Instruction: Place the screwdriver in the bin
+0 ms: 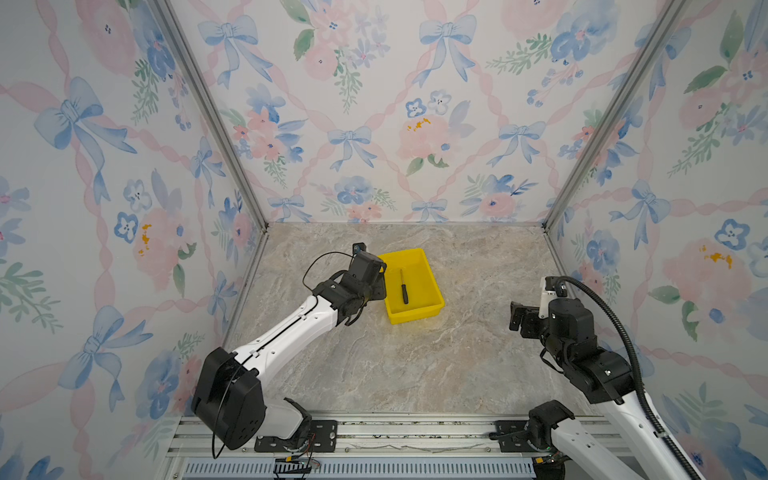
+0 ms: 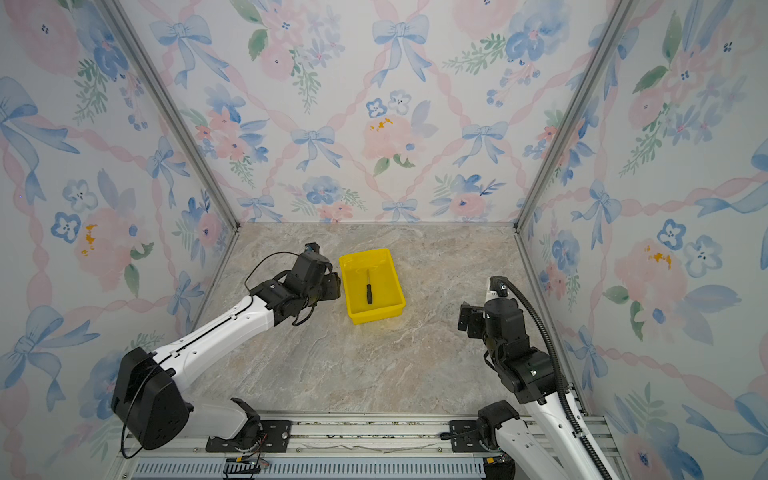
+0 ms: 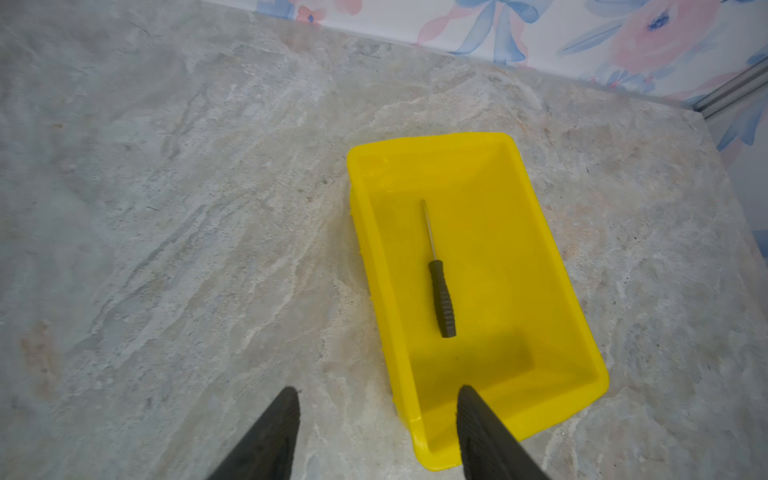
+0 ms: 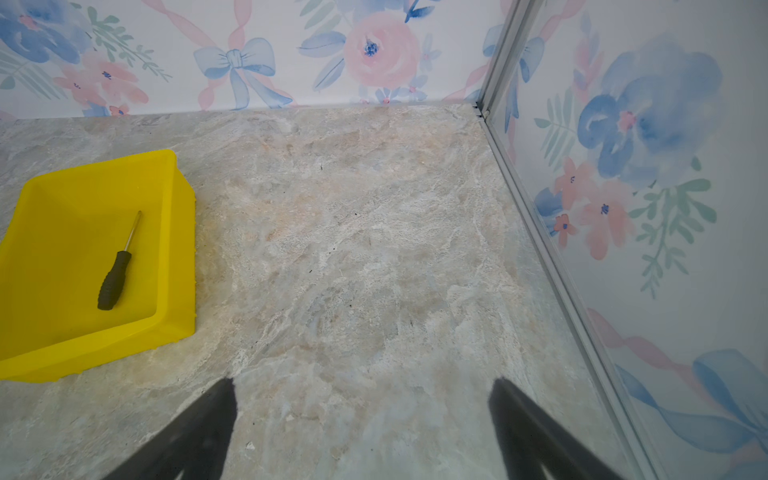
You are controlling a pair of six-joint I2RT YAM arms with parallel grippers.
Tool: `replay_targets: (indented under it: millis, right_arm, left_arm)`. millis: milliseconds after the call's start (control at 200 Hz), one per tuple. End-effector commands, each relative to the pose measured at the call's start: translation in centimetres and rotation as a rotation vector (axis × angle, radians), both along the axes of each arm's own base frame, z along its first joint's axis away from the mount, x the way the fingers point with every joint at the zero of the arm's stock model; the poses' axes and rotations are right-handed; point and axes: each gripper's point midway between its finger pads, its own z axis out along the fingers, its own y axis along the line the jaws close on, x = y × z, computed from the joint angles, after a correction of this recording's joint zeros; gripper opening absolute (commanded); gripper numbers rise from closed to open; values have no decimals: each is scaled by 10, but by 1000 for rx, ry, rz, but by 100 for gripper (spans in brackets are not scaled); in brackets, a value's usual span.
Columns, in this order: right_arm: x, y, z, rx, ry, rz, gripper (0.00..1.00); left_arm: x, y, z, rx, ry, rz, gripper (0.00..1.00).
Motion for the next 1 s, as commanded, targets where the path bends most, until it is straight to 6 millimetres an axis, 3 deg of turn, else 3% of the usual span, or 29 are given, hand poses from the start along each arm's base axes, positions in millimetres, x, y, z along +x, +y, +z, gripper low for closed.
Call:
replay_targets:
  millis: [0, 140, 160, 380, 635, 800, 995]
  right_arm:
    - [1, -21, -13, -36, 8, -120, 97]
    - [3, -45, -27, -69, -33, -269, 97]
    - [4, -46, -30, -64, -43, -276, 97]
    - [10, -48, -67, -114, -62, -231, 97]
    - [21, -59, -101, -201, -10, -220, 97]
    - [25, -62, -114, -143, -61, -238, 97]
    - [40, -62, -113, -128, -90, -256, 97]
  left_arm:
    - [-3, 39, 2, -8, -74, 39, 68]
    - [-14, 92, -10, -18, -118, 116, 94]
    - [-19, 99, -21, -10, -109, 125, 97]
    - [-43, 158, -44, 96, -159, 292, 98]
    - [-59, 192, -54, 241, -258, 409, 98]
    - [-55, 182, -57, 295, -316, 292, 98]
    - [-59, 184, -68, 319, -412, 278, 98]
